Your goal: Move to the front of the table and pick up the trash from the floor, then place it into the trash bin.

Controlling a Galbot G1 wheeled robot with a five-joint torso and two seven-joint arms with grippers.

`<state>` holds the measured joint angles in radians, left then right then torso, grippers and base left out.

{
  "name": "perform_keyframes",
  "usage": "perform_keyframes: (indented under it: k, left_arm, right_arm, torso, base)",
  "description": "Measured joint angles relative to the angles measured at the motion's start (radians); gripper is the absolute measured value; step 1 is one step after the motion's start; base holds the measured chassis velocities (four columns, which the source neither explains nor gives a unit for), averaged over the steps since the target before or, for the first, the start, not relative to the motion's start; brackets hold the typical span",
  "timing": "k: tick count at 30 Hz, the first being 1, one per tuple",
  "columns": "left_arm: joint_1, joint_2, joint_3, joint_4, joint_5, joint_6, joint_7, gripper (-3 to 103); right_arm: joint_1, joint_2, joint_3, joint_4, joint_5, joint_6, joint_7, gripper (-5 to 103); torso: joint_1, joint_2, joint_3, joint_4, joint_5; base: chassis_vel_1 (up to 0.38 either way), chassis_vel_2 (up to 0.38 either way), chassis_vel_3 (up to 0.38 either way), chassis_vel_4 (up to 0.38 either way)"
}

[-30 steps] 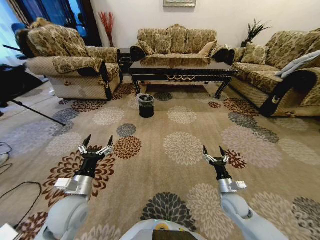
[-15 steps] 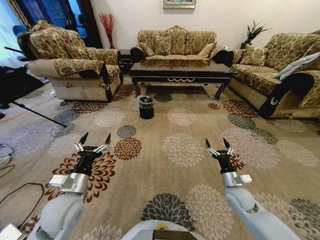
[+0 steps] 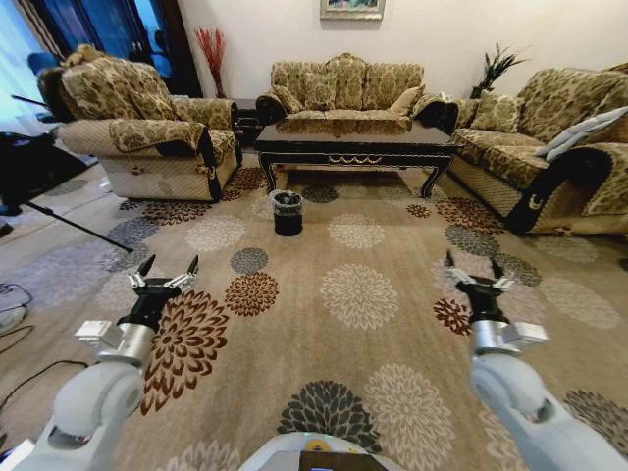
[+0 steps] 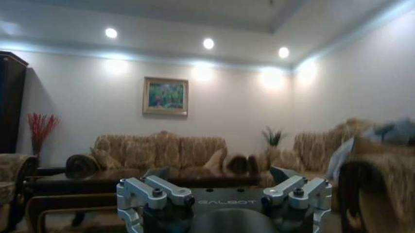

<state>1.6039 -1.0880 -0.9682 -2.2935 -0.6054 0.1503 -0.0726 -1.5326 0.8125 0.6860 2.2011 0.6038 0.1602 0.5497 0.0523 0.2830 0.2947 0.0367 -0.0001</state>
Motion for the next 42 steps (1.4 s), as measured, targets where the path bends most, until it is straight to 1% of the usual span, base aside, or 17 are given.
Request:
perform_keyframes:
  k: [2,3,4,5,6,10,11,14,16,18,20,23,24,25,27,39,42]
  left_arm:
    - [-0.013,0.003,-0.006,0.013,-0.007,0.008,0.011,100]
    - [-0.013,0.003,-0.006,0.013,-0.007,0.008,0.011,100]
    - [-0.015,0.004,-0.007,0.016,-0.008,0.008,0.014,100]
    - [-0.02,0.005,-0.006,0.02,-0.009,0.008,0.022,100]
    - [-0.02,0.005,-0.006,0.02,-0.009,0.008,0.022,100]
    - [-0.028,0.013,-0.004,0.018,-0.025,0.009,0.034,100]
    - [-0.028,0.013,-0.004,0.018,-0.025,0.009,0.034,100]
    - [-0.035,0.028,-0.005,0.013,-0.045,0.014,0.037,100]
    - [-0.036,0.03,-0.005,0.013,-0.047,0.014,0.038,100]
    - [-0.041,0.035,-0.005,0.014,-0.055,0.014,0.039,100]
    - [-0.043,0.035,-0.002,0.014,-0.056,0.014,0.041,100]
    - [-0.043,0.036,0.005,0.014,-0.056,0.014,0.044,100]
    - [-0.045,0.036,0.008,0.014,-0.056,0.014,0.045,100]
    - [-0.045,0.036,0.008,0.014,-0.056,0.014,0.045,100]
    - [-0.047,0.038,0.01,0.014,-0.058,0.014,0.045,100]
    - [-0.04,0.041,0.018,0.001,-0.062,0.015,0.045,100]
    - [-0.04,0.04,0.018,0.0,-0.061,0.015,0.045,100]
  right_arm:
    - [-0.043,-0.011,0.082,0.007,-0.028,0.04,-0.078,100]
    - [-0.043,-0.011,0.082,0.007,-0.028,0.04,-0.078,100]
    - [-0.051,-0.014,0.103,0.007,-0.028,0.06,-0.118,100]
    - [-0.065,-0.02,0.137,0.005,-0.014,0.119,-0.227,100]
    - [-0.065,-0.02,0.137,0.005,-0.014,0.119,-0.227,100]
    - [-0.099,-0.029,0.185,-0.018,0.088,0.234,-0.489,100]
    - [-0.099,-0.029,0.185,-0.018,0.088,0.234,-0.489,100]
    - [-0.145,-0.033,0.224,-0.03,0.145,0.243,-0.615,100]
    - [-0.153,-0.033,0.23,-0.032,0.148,0.24,-0.629,100]
    - [-0.195,-0.032,0.26,-0.033,0.149,0.217,-0.675,100]
    - [-0.205,-0.029,0.27,-0.03,0.143,0.203,-0.67,100]
    - [-0.227,-0.028,0.293,-0.007,0.138,0.149,-0.579,100]
    - [-0.236,-0.028,0.305,0.006,0.139,0.121,-0.523,100]
    - [-0.236,-0.028,0.305,0.006,0.139,0.121,-0.523,100]
    - [-0.244,-0.029,0.32,0.017,0.141,0.104,-0.476,100]
    - [-0.246,-0.03,0.331,0.043,0.155,0.108,-0.471,100]
    - [-0.247,-0.032,0.331,0.057,0.151,0.076,-0.429,100]
  torso:
    - [0.004,0.013,0.009,-0.0002,0.0001]
    - [0.004,0.013,0.009,-0.0002,0.0001]
    - [0.006,0.017,0.011,-0.0001,0.0001]
    - [0.008,0.025,0.017,0.0,0.0001]
    - [0.008,0.025,0.017,0.0,0.0001]
    - [0.014,0.044,0.03,0.0,0.0002]
    - [0.014,0.044,0.03,0.0,0.0002]
    - [0.02,0.061,0.041,0.0001,0.0002]
    - [0.021,0.064,0.043,0.0001,0.0001]
    - [0.025,0.076,0.051,-0.0001,0.0002]
    - [0.027,0.081,0.055,-0.0002,0.0002]
    - [0.032,0.094,0.063,0.0,-0.0001]
    - [0.034,0.102,0.068,0.0,0.0]
    - [0.034,0.102,0.068,0.0,0.0]
    - [0.038,0.113,0.075,-0.0001,0.0]
    - [0.055,0.159,0.104,0.0,0.0002]
    - [0.061,0.172,0.112,0.0,0.0001]
  base:
    - [0.0,0.0,0.0,0.0]
    - [0.0,0.0,0.0,0.0]
    - [0.0,0.0,0.0,0.0]
    - [0.0,0.0,0.0,0.0]
    - [0.0,0.0,0.0,0.0]
    - [0.0,0.0,0.0,0.0]
    - [0.0,0.0,0.0,0.0]
    - [0.0,0.0,0.0,0.0]
    - [0.0,0.0,0.0,0.0]
    - [0.0,0.0,0.0,0.0]
    - [0.0,0.0,0.0,0.0]
    - [0.0,0.0,0.0,0.0]
    - [0.0,0.0,0.0,0.0]
    - [0.0,0.0,0.0,0.0]
    - [0.0,0.0,0.0,0.0]
    - [0.0,0.0,0.0,0.0]
    - [0.0,0.0,0.0,0.0]
